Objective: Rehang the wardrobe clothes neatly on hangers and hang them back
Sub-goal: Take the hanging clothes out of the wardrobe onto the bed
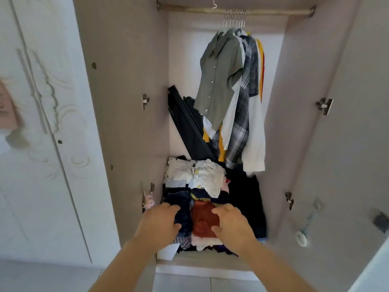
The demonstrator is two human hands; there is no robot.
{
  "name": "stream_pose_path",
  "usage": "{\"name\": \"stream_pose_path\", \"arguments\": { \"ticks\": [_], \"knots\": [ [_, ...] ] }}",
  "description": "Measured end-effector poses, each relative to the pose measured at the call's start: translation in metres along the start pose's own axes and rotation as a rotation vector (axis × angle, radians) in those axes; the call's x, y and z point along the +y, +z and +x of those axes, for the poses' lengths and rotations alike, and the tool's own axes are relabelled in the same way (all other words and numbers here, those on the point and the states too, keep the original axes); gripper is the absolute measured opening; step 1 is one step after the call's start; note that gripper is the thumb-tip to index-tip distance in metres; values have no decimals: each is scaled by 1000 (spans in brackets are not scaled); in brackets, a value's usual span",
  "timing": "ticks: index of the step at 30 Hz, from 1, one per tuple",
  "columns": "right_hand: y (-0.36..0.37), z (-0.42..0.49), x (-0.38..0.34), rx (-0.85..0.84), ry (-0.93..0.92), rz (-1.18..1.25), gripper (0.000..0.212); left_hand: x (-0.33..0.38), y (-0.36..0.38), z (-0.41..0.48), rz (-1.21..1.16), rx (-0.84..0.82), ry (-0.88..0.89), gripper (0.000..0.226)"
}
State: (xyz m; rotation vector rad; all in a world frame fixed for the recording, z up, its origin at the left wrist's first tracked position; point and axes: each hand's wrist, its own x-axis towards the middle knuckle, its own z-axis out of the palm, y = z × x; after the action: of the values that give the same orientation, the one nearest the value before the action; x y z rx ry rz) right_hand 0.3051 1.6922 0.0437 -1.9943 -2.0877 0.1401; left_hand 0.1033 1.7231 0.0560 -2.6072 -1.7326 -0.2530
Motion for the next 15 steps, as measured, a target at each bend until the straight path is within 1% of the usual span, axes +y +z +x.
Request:
{"name": "stream_pose_path", "arguments": {
  "ticks": [6, 10, 15],
  "knots": [
    [-43, 90, 18, 130, -12, -4, 43, 0, -31, 113, -122, 88, 60, 49],
    [-76, 163, 37, 234, -84, -29, 44, 4, -53, 191, -131, 164, 69, 51],
    [-133, 252, 62, 360, -171, -20, 46, 13, -96, 283, -161, 292, 34, 52]
  ]
}}
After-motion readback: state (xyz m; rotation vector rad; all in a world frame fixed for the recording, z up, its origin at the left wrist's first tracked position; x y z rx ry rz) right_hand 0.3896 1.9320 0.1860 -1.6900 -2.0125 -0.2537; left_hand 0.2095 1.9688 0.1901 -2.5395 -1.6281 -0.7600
